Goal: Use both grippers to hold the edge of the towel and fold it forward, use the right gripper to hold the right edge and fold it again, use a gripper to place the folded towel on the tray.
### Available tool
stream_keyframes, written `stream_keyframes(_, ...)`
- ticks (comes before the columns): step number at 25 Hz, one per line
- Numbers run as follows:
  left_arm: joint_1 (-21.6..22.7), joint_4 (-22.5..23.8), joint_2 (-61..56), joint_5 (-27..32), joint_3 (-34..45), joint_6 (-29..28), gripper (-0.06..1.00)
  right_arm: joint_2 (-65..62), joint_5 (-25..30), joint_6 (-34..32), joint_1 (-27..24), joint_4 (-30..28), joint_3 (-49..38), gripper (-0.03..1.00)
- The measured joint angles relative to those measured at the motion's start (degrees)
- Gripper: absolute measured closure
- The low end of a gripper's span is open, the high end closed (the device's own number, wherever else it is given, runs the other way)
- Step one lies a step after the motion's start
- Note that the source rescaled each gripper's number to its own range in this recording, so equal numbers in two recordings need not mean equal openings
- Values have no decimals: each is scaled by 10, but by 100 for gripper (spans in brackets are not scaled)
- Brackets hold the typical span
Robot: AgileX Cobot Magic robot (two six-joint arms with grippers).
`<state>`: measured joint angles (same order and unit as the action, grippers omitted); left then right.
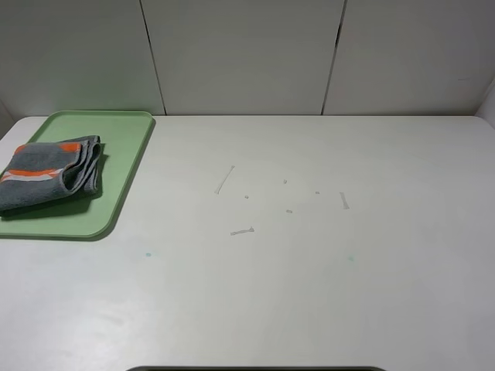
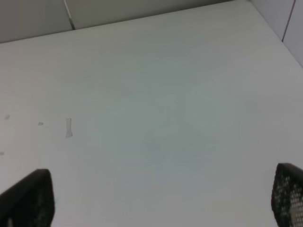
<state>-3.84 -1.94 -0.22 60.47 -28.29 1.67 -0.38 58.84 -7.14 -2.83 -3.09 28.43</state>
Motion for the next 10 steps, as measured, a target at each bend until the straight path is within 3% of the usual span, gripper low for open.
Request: stream_keyframes(10, 0, 0, 0, 0, 0, -1, -6, 0, 0, 0, 0, 0, 0, -3)
